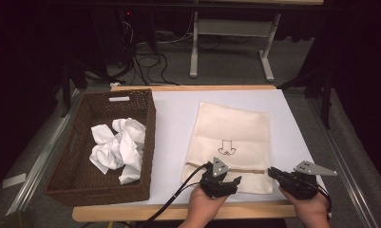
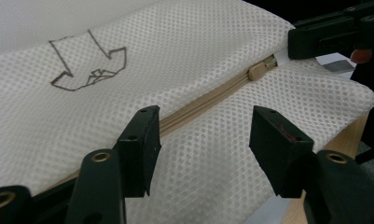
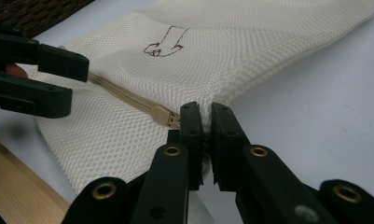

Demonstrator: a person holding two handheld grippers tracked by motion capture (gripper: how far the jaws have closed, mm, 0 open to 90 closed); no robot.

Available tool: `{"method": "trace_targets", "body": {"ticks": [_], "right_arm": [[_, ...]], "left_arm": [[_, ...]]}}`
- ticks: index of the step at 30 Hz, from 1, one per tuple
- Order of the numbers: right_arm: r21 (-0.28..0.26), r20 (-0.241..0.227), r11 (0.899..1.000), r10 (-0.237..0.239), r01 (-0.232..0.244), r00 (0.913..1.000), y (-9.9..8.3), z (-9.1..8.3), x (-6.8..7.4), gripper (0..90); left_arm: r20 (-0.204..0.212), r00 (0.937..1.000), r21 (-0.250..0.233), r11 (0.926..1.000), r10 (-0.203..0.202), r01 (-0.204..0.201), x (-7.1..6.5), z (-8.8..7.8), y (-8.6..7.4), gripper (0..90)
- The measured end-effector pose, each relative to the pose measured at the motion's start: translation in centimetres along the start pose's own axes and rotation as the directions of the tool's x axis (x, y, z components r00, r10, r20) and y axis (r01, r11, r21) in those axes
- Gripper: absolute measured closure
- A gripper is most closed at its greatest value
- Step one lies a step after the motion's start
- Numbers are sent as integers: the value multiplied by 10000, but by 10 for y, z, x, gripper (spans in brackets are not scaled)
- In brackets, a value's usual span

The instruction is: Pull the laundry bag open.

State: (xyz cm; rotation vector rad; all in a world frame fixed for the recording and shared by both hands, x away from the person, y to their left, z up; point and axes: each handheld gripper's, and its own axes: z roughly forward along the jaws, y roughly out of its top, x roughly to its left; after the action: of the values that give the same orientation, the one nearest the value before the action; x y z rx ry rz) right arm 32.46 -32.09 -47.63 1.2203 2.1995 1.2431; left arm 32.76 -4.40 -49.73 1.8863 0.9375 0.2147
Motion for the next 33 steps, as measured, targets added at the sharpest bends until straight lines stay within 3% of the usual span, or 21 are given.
{"method": "trace_targets", "body": {"ticks": [14,22,33], "right_arm": [[-522,-127,9985,-141,135,9998,4,-5,3,856],[-601,-158,9978,-275,266,9995,5,-5,5,856],[-690,-194,9973,-279,265,9994,6,-6,5,856]], "left_arm": [[343,9991,147,9996,245,-250,-17,26,10,475],[431,9989,45,9998,182,-184,-25,39,9,495],[284,9991,-144,9995,302,-298,-30,47,12,632]]}}
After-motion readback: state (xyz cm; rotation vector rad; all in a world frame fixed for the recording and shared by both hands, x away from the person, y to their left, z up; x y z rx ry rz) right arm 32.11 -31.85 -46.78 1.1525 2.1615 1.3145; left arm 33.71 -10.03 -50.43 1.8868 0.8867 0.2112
